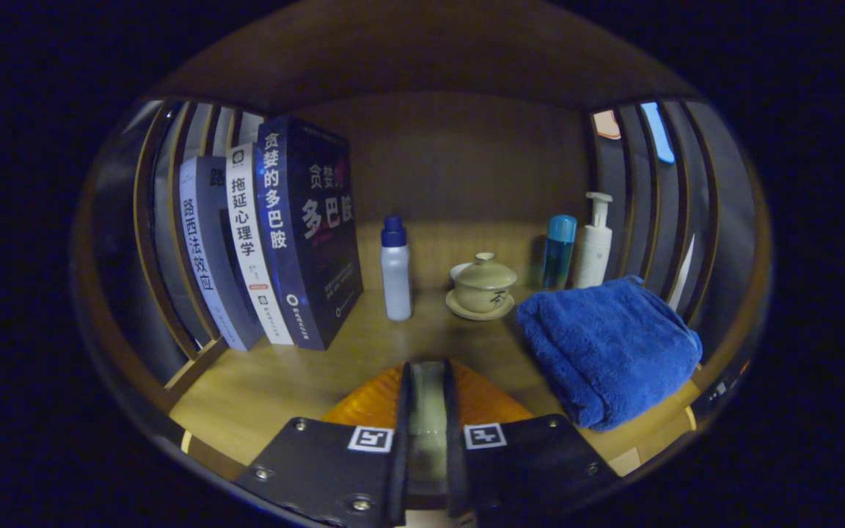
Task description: Pull open the drawer, take out the items inside it, and place them on the countertop above the cabinet.
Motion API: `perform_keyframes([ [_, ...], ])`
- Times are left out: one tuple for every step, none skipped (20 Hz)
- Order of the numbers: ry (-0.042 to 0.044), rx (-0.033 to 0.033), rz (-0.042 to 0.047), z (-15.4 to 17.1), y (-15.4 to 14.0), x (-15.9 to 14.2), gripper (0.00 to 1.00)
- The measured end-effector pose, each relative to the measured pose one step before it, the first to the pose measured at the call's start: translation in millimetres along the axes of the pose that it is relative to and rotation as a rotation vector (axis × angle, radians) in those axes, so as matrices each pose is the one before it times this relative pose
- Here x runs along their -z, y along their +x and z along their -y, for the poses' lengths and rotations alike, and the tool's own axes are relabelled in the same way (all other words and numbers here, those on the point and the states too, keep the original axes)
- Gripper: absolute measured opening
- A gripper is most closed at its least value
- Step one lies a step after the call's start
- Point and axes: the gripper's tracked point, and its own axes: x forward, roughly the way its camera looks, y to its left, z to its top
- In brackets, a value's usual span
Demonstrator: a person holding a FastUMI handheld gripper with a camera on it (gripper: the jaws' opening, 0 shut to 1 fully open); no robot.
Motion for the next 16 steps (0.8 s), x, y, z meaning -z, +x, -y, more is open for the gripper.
perform_keyframes([
  [-0.00673,-0.01812,0.00873,-1.05,0.18,-0.33,0.27],
  [-0.00193,0.00073,0.02118,0.14,-0.72,-4.67,0.39],
  [0.00037,-0.00345,0.0227,1.39,-7.46,-5.66,0.5],
  [0.00211,-0.00602,0.02372,-1.14,-6.45,-6.69,0.62],
  [0.00387,-0.00366,0.01997,0.64,-4.81,-4.08,0.74],
  [0.00522,-0.01085,0.01471,-0.75,-7.05,-5.38,0.78],
  [0.00146,-0.00888,0.01145,-0.78,-5.81,-2.87,0.82],
  [-0.00271,-0.01062,0.0101,0.15,-8.54,-3.0,0.86],
  [-0.00737,-0.00699,0.00658,0.79,-9.14,-2.06,0.9],
  [-0.01155,-0.00412,0.01018,1.91,-9.86,-2.02,0.93],
  [-0.01272,-0.00607,0.0118,0.99,-10.23,-1.99,0.97],
  [-0.01181,-0.00347,0.01603,1.12,-10.98,-2.72,0.97],
  [-0.00947,-0.00375,0.01754,1.91,-12.44,-2.71,0.97],
  [-0.00614,-0.00939,0.01841,-0.24,-13.38,-2.97,0.97],
  [-0.00639,-0.00563,0.01384,-0.92,-13.5,-1.17,0.97],
  [-0.00338,-0.00348,0.0139,1.1,-14.39,-0.82,0.97],
])
